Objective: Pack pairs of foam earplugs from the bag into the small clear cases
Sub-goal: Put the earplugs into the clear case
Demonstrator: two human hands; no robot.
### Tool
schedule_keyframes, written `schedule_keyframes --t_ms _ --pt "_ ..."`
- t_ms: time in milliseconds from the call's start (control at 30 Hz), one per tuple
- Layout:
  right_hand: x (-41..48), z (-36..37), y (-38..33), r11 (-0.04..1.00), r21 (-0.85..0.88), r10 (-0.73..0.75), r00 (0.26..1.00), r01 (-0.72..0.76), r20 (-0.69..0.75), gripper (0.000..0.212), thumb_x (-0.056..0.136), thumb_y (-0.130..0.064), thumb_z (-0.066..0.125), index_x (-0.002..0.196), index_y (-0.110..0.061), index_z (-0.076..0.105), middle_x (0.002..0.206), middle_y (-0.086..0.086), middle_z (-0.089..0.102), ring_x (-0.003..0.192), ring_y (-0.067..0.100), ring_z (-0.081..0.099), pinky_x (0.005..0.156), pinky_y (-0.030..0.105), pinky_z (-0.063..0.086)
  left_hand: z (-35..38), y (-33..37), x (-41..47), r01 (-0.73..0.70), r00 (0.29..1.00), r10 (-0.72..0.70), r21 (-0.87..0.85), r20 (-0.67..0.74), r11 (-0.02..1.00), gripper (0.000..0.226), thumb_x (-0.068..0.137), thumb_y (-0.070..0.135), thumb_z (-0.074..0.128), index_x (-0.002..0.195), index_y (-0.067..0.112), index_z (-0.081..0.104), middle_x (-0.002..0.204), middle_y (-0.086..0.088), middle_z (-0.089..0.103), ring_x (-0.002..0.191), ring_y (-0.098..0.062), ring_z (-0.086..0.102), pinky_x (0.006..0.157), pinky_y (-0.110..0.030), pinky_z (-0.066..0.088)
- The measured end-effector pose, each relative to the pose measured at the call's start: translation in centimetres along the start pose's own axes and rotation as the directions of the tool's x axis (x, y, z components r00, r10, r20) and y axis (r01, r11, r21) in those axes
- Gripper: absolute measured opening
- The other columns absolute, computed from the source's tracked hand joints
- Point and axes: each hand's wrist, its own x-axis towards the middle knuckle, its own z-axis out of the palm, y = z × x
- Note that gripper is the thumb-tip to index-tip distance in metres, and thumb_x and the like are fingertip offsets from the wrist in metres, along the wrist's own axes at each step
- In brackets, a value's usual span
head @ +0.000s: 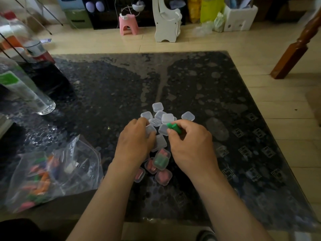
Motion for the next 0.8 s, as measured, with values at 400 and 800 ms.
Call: schedule_keyframes --t_ms 400,800 --pt "-1.2 1.8 -2.7 0.996 0.084 0.01 0.993 -0.02 0.119 0.012 0.098 -0.026 0.064 0.105 -0.027 0.074 0.093 -0.012 0.069 0.08 0.001 0.064 0.067 0.018 0.053 -5.3 -2.0 -3.7 0.064 0.988 -0.141 -0.642 -0.069 0.764 0.01 0.098 0.02 0.064 0.105 0.019 0.071 0.082 0.005 0.073 0.07 -0.002 0.07 0.056 -0.016 0.055" --pt "-3.2 5.0 -5.5 0.986 0.162 -0.019 0.962 -0.027 0.272 0.016 0.099 -0.024 0.062 0.099 -0.04 0.065 0.091 -0.022 0.064 0.079 -0.011 0.063 0.058 0.008 0.049 -8.8 -4.9 -5.9 0.348 0.936 -0.197 -0.844 0.291 0.407 0.03 0.104 0.008 0.042 0.106 0.014 0.071 0.078 -0.012 0.073 0.058 -0.017 0.062 0.045 -0.026 0.039"
